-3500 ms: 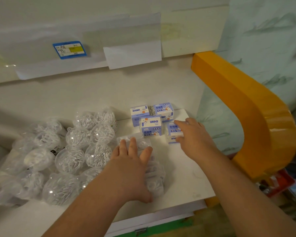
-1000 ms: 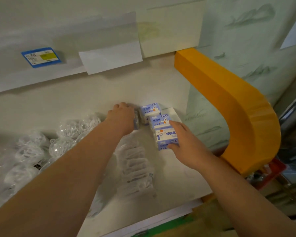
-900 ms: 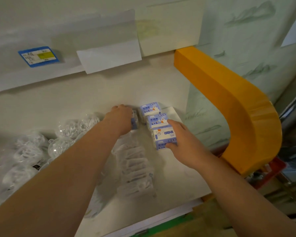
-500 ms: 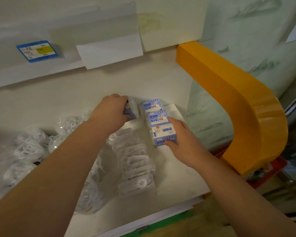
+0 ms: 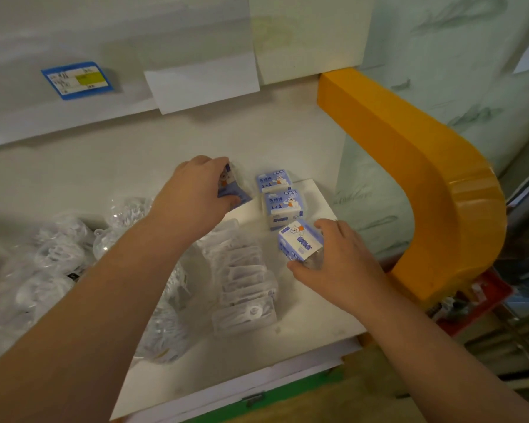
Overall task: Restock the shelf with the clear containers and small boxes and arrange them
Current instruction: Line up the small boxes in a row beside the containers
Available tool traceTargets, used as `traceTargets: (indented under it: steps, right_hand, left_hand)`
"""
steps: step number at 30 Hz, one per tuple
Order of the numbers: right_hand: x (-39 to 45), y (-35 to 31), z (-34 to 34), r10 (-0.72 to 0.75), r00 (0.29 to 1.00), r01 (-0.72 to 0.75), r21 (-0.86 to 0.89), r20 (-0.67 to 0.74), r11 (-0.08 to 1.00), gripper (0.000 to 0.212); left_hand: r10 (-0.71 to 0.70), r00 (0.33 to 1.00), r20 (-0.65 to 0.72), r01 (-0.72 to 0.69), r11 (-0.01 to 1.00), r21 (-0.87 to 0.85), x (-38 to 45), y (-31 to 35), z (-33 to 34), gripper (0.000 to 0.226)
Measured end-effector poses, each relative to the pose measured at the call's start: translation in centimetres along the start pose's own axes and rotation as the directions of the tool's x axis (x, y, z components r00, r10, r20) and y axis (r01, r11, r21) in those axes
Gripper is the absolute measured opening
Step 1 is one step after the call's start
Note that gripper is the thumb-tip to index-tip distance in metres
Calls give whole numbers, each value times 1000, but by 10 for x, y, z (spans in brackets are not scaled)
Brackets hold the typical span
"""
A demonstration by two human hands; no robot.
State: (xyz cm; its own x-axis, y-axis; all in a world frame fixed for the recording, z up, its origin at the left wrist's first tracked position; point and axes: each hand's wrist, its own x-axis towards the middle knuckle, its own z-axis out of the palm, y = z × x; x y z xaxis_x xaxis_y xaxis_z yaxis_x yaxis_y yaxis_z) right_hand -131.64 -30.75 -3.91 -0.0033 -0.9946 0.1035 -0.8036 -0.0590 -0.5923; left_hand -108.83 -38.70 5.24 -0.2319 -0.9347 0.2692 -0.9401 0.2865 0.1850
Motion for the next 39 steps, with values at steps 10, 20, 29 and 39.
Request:
traceTargets:
  steps: [10, 20, 29, 39]
  right_hand:
    - [-5, -8, -10, 274, 953, -297, 213, 131, 931, 66]
    - [-16, -6, -8, 281, 960, -278, 237, 20, 931, 97]
    - [-19, -3, -14, 161, 987, -156, -146, 26, 977, 100]
    - [-12, 11, -8, 43, 984, -37, -43, 172, 998, 72]
  left_hand:
    - [-12, 1000, 8, 13, 999, -48, -15, 11, -5, 51]
    - [-7, 999, 35, 9, 998, -61, -22, 13, -9, 37]
    - [-3, 1000, 28, 4, 999, -43, -26, 18, -8, 47]
    - [-6, 999, 35, 7, 999, -45, -27, 19, -8, 51]
